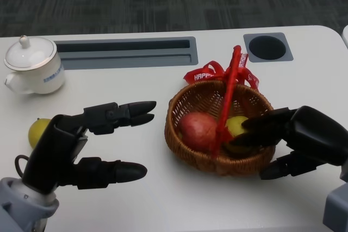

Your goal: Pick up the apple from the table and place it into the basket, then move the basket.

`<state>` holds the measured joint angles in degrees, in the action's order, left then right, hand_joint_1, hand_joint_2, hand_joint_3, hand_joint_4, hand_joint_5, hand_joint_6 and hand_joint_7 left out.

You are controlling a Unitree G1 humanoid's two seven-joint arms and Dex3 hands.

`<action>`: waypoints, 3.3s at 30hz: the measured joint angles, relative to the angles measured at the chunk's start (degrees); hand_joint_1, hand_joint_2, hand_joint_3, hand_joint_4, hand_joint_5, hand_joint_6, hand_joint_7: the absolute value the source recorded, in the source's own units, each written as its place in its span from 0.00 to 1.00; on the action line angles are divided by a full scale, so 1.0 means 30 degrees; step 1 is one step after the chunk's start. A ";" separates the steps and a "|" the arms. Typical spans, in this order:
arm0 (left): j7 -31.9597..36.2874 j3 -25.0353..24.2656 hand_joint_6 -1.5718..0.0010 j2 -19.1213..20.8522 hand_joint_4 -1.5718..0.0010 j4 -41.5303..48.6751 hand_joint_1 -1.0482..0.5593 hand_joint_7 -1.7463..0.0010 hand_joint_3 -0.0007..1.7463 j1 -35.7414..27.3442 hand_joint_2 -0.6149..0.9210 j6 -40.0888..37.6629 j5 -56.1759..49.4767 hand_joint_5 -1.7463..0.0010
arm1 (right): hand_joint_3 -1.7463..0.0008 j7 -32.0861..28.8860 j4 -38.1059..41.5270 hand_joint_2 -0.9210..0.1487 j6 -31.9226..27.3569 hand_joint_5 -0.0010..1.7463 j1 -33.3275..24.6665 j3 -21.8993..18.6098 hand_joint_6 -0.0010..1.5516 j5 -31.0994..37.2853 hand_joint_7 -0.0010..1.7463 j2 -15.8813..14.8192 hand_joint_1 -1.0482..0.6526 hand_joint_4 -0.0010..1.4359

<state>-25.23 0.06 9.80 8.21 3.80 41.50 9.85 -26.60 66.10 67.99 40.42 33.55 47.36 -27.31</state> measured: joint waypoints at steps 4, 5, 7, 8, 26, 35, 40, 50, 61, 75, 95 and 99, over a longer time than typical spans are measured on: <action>0.0018 0.0007 0.51 -0.0141 0.44 0.0002 0.32 0.99 0.00 0.0031 0.87 -0.0011 -0.0022 0.97 | 1.00 -0.0417 -0.0843 0.05 0.0518 0.00 -0.0326 0.0373 0.48 0.0285 0.00 -0.0554 0.33 0.60; 0.0025 0.0010 0.51 -0.0185 0.44 0.0003 0.32 0.99 0.00 0.0053 0.87 -0.0011 -0.0035 0.97 | 1.00 -0.0476 -0.1066 0.05 0.0659 0.00 -0.0448 0.0403 0.48 0.0334 0.00 -0.0677 0.33 0.60; 0.0047 0.0017 0.51 -0.0267 0.44 0.0013 0.31 0.99 0.00 0.0119 0.87 -0.0010 -0.0083 0.97 | 1.00 -0.0537 -0.1508 0.05 0.0884 0.00 -0.0690 0.0411 0.48 0.0392 0.00 -0.0867 0.33 0.60; 0.0065 0.0021 0.50 -0.0304 0.44 0.0022 0.31 0.99 0.00 0.0165 0.87 -0.0009 -0.0119 0.97 | 1.00 -0.0548 -0.1737 0.05 0.0971 0.00 -0.0823 0.0399 0.48 0.0401 0.00 -0.0948 0.33 0.60; 0.0402 0.0169 0.50 -0.0955 0.42 0.0087 0.32 0.99 0.00 0.0458 0.86 -0.0082 -0.0315 0.97 | 0.99 0.1162 -0.2105 0.00 0.1041 0.01 -0.1082 0.0205 0.48 -0.0627 0.00 -0.1073 0.34 0.65; 0.0681 0.0164 0.50 -0.1135 0.43 -0.0071 0.33 1.00 0.00 0.0075 0.87 0.0035 -0.0613 0.97 | 0.98 0.1107 -0.0241 0.00 -0.1639 0.00 0.0344 0.0458 0.44 -0.0780 0.00 0.0050 0.30 0.56; 0.0681 0.0140 0.50 -0.1124 0.42 -0.0122 0.34 1.00 0.00 -0.0026 0.86 0.0040 -0.0544 0.97 | 0.98 0.0454 -0.0104 0.00 -0.2076 0.01 0.0534 0.0554 0.44 -0.0612 0.01 0.0149 0.29 0.58; 0.0681 0.0140 0.49 -0.1126 0.42 -0.0012 0.33 1.00 0.00 -0.0011 0.86 0.0271 -0.0557 0.97 | 0.99 0.1158 -0.0112 0.01 -0.2131 0.01 0.1040 0.0434 0.45 -0.0545 0.00 -0.0123 0.27 0.59; 0.0695 0.0225 0.49 -0.1244 0.42 -0.0017 0.33 1.00 0.00 -0.0011 0.86 0.0288 -0.0649 0.97 | 0.99 0.0293 0.0166 0.03 -0.2724 0.00 0.2356 0.1325 0.38 0.1306 0.01 -0.0081 0.22 0.52; 0.0952 0.0242 0.49 -0.1494 0.41 -0.0476 0.35 1.00 0.00 -0.0499 0.86 0.0453 -0.0660 0.97 | 1.00 -0.1582 0.0165 0.06 -0.5606 0.72 0.3609 0.4477 0.76 0.3325 0.05 0.0544 0.43 0.63; 0.1989 -0.0193 0.48 -0.1640 0.39 -0.0588 0.35 1.00 0.00 -0.1321 0.87 0.1814 -0.1124 0.97 | 0.99 0.0779 0.2966 0.00 -1.0025 0.72 0.3753 0.4343 0.72 0.1605 0.00 0.3070 0.44 0.60; 0.2072 -0.0196 0.48 -0.1660 0.39 -0.0584 0.35 1.00 0.00 -0.1444 0.87 0.2002 -0.1123 0.97 | 0.97 0.1196 0.3085 0.00 -1.0432 0.76 0.3840 0.4250 0.73 0.1484 0.01 0.3218 0.42 0.55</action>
<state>-19.02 -0.53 4.82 6.46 -0.54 47.51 6.48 -23.01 75.35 36.69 51.94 46.30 51.82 -17.66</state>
